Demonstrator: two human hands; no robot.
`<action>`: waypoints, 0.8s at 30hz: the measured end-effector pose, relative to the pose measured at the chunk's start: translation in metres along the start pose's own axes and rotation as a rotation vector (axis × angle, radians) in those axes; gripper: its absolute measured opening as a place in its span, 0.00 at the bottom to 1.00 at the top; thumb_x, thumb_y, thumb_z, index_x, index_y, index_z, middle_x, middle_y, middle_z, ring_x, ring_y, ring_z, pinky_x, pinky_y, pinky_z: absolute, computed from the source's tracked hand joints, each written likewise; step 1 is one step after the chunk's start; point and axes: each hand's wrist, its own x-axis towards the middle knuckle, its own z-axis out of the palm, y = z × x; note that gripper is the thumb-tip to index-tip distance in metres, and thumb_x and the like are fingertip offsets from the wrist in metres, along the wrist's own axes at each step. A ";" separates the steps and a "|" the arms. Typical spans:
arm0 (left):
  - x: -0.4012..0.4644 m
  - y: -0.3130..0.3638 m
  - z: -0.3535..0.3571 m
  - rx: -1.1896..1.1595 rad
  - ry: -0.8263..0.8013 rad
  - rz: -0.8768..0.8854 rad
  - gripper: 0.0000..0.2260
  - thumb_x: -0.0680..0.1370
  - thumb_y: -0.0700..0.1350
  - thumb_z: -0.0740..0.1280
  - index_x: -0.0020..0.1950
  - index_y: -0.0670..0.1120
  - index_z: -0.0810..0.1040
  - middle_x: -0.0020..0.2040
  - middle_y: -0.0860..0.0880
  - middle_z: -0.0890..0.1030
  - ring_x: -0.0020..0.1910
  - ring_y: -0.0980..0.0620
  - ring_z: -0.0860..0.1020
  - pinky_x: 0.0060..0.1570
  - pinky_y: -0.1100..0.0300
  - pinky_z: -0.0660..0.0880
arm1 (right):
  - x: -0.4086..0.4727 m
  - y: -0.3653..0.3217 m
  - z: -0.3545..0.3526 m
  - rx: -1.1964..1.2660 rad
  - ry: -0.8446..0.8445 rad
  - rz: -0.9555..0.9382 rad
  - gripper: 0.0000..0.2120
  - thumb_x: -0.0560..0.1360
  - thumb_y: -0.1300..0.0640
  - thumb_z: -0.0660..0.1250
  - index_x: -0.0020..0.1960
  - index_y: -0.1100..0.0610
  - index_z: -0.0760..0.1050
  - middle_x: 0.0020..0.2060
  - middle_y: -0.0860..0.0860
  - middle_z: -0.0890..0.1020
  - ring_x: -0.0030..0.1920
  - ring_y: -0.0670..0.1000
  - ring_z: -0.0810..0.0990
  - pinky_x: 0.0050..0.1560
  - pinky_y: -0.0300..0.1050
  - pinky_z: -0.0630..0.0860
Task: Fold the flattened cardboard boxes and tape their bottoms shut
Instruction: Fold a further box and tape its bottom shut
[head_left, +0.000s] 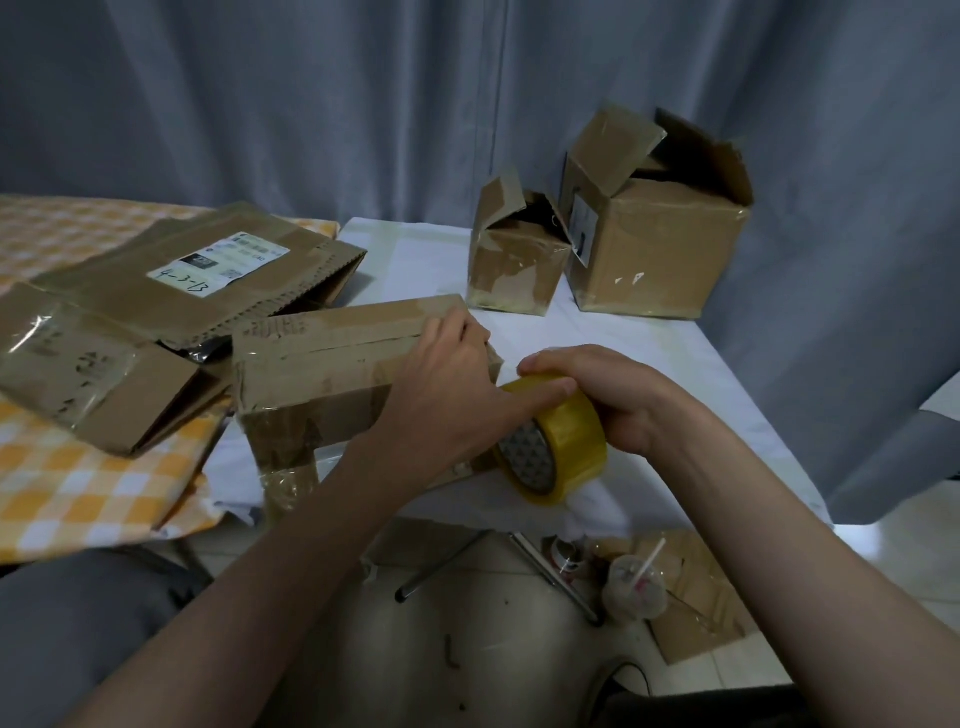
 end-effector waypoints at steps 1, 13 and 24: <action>0.000 0.000 0.000 0.000 0.004 0.007 0.42 0.70 0.77 0.58 0.66 0.43 0.73 0.58 0.51 0.70 0.60 0.52 0.66 0.59 0.56 0.68 | -0.001 0.000 0.000 0.026 0.001 -0.011 0.10 0.76 0.58 0.71 0.55 0.61 0.82 0.52 0.60 0.85 0.51 0.57 0.85 0.53 0.51 0.83; 0.029 -0.018 0.001 -0.024 0.010 0.025 0.16 0.77 0.60 0.66 0.52 0.48 0.74 0.55 0.49 0.71 0.57 0.47 0.68 0.58 0.51 0.69 | -0.006 -0.001 0.006 0.051 0.074 0.054 0.15 0.74 0.57 0.74 0.58 0.60 0.78 0.50 0.59 0.85 0.50 0.59 0.85 0.53 0.54 0.82; 0.027 -0.020 0.001 -0.031 0.007 0.018 0.13 0.78 0.58 0.66 0.50 0.50 0.69 0.57 0.49 0.70 0.57 0.48 0.66 0.57 0.51 0.69 | -0.006 -0.005 0.011 -0.082 0.125 0.058 0.14 0.74 0.53 0.74 0.54 0.59 0.76 0.51 0.61 0.82 0.52 0.61 0.82 0.56 0.59 0.80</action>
